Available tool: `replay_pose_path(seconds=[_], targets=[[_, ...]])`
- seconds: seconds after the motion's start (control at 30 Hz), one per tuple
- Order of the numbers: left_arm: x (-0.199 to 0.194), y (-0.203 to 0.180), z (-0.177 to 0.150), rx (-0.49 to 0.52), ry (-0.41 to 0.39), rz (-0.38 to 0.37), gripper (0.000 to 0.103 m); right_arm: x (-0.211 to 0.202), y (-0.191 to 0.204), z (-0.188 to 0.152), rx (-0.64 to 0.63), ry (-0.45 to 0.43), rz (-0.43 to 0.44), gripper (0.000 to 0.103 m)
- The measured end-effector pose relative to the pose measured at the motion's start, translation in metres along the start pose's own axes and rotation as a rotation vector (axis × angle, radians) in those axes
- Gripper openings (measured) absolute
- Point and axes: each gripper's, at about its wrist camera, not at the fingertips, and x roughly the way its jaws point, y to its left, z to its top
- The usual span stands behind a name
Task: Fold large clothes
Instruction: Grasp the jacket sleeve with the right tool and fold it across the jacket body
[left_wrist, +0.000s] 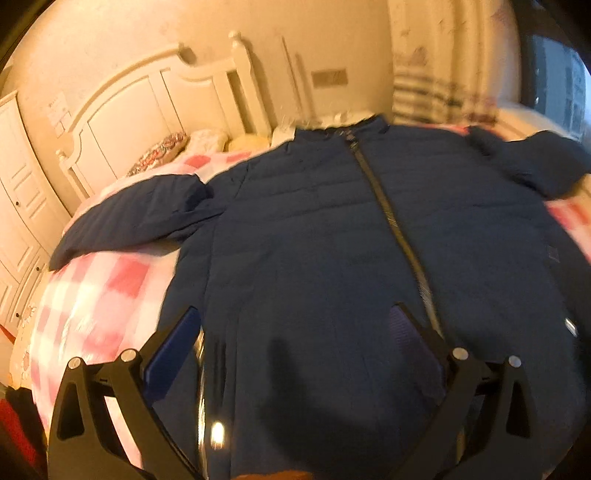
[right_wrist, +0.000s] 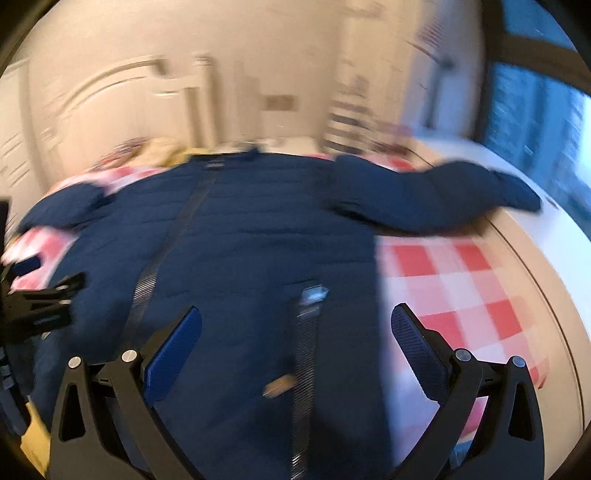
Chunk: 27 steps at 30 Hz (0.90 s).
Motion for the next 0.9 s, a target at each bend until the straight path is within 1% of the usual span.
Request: replay_pose_path(seconds=[0.07,0.13,0.23,0.3,0.4,0.47,0.53,0.57,0.63,0.67,0.7,0.73,0.77,0.8,0.87,0.9], targets=[[0.032,0.001,0.017,0.0,0.034,0.007,0.101,0.025,-0.035,0.016,0.099,0.012,-0.03,0.098],[0.063,0.005,0.033,-0.024,0.071,0.02,0.101,0.053,-0.076,0.033,0.22,0.024,-0.069,0.098],[0.098,0.007,0.044,-0.053,0.109,0.007,0.101,0.096,-0.131,0.055,0.36,0.056,-0.12,0.098],[0.111,0.007,0.045,-0.073,0.114,-0.008,0.101,0.121,-0.162,0.068,0.431,0.073,-0.14,0.098],[0.116,0.013,0.042,-0.112,0.102,-0.044,0.101,0.151,-0.198,0.085,0.507,0.071,-0.191,0.098],[0.118,0.018,0.04,-0.138,0.112,-0.078,0.101,0.166,-0.216,0.093,0.547,0.066,-0.209,0.098],[0.124,0.027,0.04,-0.184,0.131,-0.14,0.101,0.175,-0.225,0.099,0.57,0.058,-0.218,0.098],[0.124,0.027,0.041,-0.186,0.131,-0.148,0.101,0.181,-0.23,0.102,0.581,0.055,-0.222,0.095],[0.125,0.026,0.041,-0.173,0.13,-0.142,0.101,0.184,-0.235,0.105,0.594,0.048,-0.221,0.081],[0.124,0.025,0.04,-0.169,0.13,-0.139,0.101,0.188,-0.236,0.106,0.6,0.044,-0.206,0.068],[0.123,0.024,0.04,-0.166,0.131,-0.142,0.101,0.189,-0.236,0.106,0.6,0.029,-0.188,0.046],[0.123,0.024,0.041,-0.164,0.133,-0.145,0.101,0.186,-0.232,0.106,0.588,-0.007,-0.158,0.036],[0.123,0.024,0.041,-0.161,0.132,-0.146,0.101,0.181,-0.225,0.107,0.571,-0.039,-0.153,0.027],[0.122,0.025,0.04,-0.159,0.131,-0.147,0.101,0.175,-0.216,0.11,0.538,-0.079,-0.153,0.024],[0.122,0.025,0.04,-0.159,0.128,-0.147,0.101,0.16,-0.188,0.123,0.444,-0.156,-0.129,0.023],[0.122,0.025,0.04,-0.16,0.127,-0.148,0.101,0.153,-0.17,0.128,0.401,-0.177,-0.115,0.023]])
